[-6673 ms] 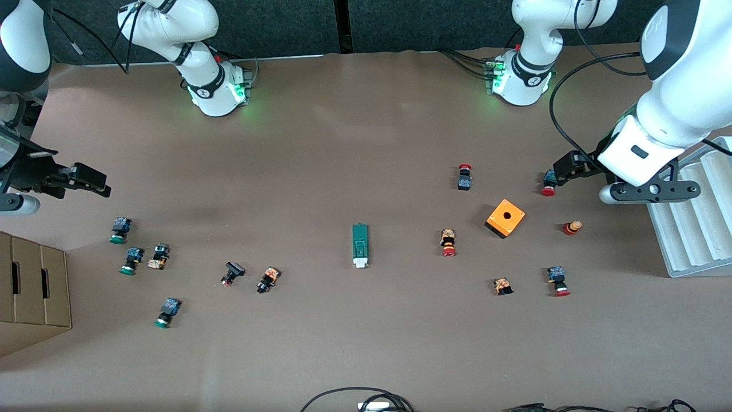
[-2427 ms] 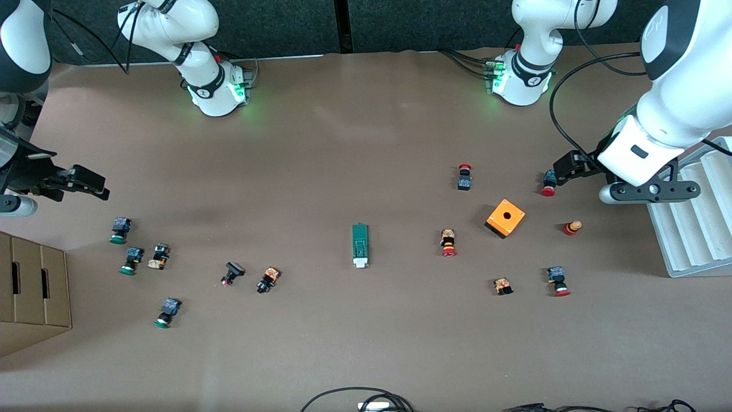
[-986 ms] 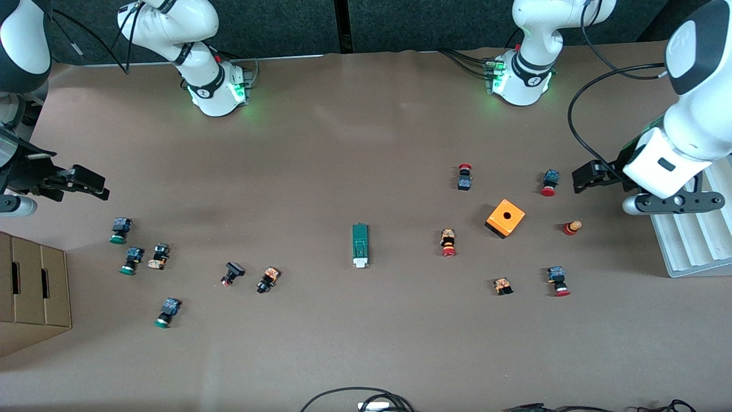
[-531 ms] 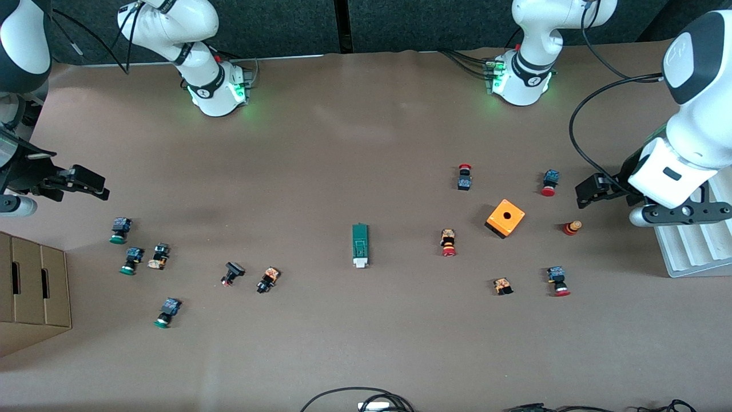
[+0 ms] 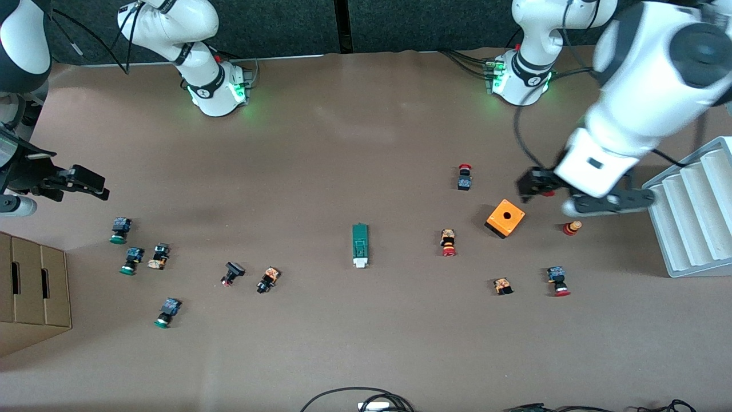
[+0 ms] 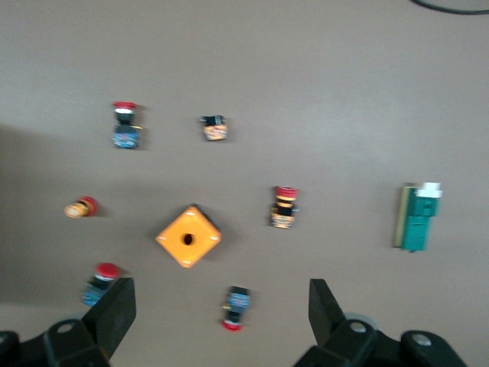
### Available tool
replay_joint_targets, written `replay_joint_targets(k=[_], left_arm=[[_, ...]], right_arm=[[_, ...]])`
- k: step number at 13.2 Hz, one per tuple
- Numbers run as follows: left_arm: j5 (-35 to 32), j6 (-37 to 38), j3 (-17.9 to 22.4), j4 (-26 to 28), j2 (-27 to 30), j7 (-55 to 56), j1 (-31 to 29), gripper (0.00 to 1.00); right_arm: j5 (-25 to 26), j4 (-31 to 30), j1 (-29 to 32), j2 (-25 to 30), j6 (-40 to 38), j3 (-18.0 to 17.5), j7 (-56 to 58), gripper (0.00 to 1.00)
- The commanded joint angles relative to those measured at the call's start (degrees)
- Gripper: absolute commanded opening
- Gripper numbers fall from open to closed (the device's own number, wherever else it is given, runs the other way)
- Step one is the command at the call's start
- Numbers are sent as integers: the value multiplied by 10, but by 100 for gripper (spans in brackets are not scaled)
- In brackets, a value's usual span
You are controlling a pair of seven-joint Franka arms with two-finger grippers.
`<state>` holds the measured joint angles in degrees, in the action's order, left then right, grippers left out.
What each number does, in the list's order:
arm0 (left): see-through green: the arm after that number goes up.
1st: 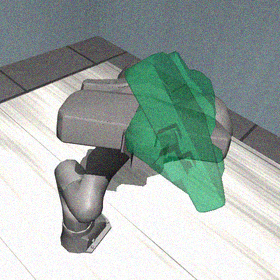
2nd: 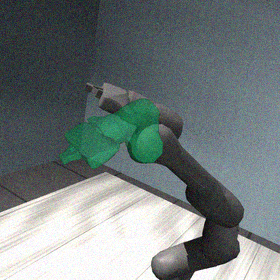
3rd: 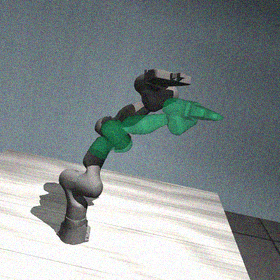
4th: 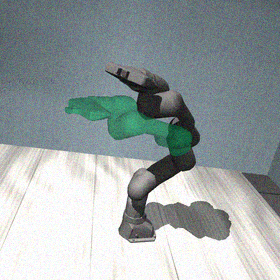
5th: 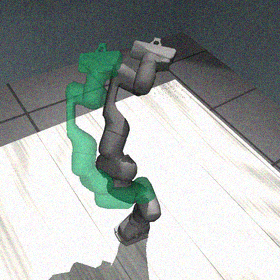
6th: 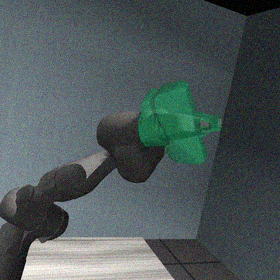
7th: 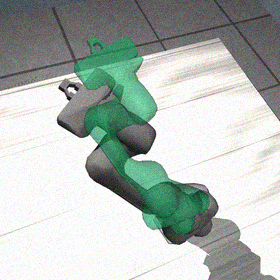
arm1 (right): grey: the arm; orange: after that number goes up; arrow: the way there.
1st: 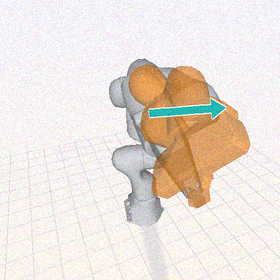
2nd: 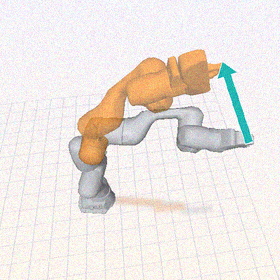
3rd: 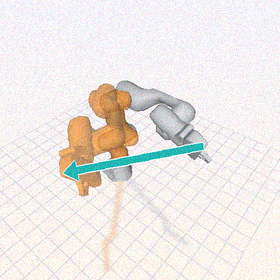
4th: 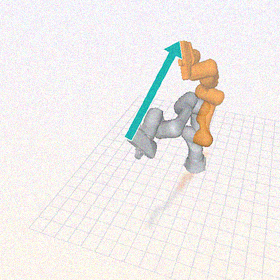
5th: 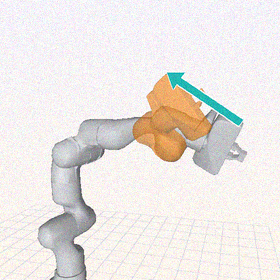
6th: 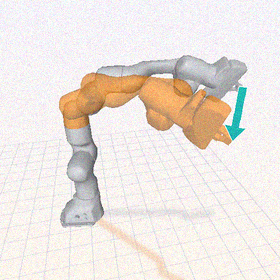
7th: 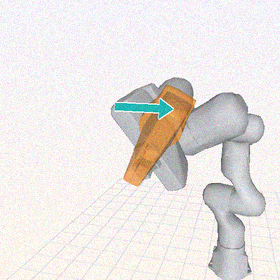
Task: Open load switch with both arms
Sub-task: 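Move the left gripper over the green load switch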
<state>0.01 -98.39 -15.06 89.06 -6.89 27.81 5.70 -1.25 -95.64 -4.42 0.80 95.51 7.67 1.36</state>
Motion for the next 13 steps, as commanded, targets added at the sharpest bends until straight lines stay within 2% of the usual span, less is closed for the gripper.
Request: replay_joint_targets(k=[1, 5, 10, 13], left_arm=[[-12, -21, -39, -13, -15, 78, 6, 100], [-130, -69, -49, -11, -54, 270, 124, 100], [-244, -108, -49, -11, -112, 432, 225, 100], [-337, -124, -49, -10, -161, 573, 292, 100]], right_arm=[[4, 5, 4, -1, 4, -2, 0, 100], [4, 5, 4, -1, 4, -2, 0, 100], [4, 5, 4, -1, 4, -2, 1, 100], [4, 5, 4, -1, 4, -2, 1, 100]])
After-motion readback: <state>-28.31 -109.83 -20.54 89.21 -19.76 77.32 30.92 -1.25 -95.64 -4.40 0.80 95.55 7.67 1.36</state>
